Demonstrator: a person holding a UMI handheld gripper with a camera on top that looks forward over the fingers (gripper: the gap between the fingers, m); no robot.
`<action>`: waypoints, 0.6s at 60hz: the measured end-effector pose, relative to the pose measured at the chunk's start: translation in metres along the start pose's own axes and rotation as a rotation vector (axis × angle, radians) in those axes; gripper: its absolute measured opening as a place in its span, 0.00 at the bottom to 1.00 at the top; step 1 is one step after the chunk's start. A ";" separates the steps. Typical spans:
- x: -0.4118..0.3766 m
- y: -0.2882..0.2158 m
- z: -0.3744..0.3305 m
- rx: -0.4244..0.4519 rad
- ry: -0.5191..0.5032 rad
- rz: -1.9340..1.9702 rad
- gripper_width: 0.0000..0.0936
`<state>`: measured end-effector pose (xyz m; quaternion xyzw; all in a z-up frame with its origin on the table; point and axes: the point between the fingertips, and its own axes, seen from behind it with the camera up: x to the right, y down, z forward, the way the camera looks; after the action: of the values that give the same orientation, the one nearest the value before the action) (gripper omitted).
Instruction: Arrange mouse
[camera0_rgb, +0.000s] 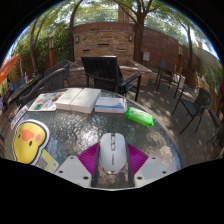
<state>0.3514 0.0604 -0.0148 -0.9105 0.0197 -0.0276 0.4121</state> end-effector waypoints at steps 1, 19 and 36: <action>0.000 -0.001 0.000 0.002 0.003 0.004 0.45; 0.020 -0.070 -0.058 0.135 0.103 0.035 0.40; -0.138 -0.201 -0.167 0.403 -0.084 0.075 0.40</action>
<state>0.2049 0.0760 0.2410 -0.8086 0.0305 0.0225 0.5871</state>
